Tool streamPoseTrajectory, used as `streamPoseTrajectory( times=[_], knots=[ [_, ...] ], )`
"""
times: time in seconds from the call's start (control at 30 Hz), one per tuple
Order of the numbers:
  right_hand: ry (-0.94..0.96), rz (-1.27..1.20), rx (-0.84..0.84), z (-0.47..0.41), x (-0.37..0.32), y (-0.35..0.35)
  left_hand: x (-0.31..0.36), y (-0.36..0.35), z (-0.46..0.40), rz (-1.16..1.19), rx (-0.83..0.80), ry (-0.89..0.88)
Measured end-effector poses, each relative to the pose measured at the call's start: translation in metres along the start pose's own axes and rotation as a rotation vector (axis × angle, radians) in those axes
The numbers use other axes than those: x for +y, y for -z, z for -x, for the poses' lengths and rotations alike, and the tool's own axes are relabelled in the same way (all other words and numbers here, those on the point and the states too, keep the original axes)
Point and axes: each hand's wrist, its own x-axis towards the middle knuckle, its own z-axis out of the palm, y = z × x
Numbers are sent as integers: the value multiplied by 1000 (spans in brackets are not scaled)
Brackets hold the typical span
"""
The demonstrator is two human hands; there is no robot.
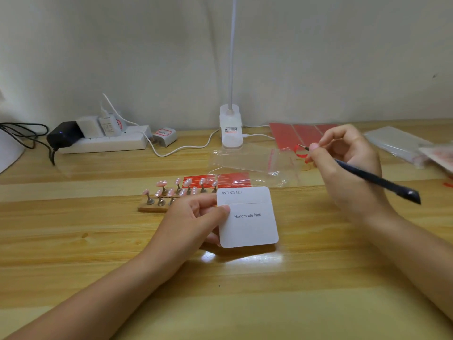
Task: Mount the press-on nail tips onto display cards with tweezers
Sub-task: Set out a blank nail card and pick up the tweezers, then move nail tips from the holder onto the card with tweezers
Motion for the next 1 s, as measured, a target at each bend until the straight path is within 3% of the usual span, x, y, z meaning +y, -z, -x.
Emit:
streamPoseTrajectory(
  times=[0.37, 0.53, 0.63, 0.8, 0.87, 1.0],
  knots=[
    [-381, 412, -341, -49, -8, 61, 3, -2, 14, -314, -9, -196],
    [-430, 559, -381, -51, -7, 74, 2, 0, 16, -478, -11, -263],
    [-377, 653, -321, -53, -8, 77, 2, 3, 15, -476, -39, -275],
    [-317, 373, -262, -51, -21, 67, 14, 14, 15, -439, -4, -417],
    [-244, 367, -269, -47, -23, 61, 25, 26, 12, -444, 36, -468],
    [-257, 286, -455, -34, -31, 46, 39, 69, -1, -578, 116, -399]
  ],
)
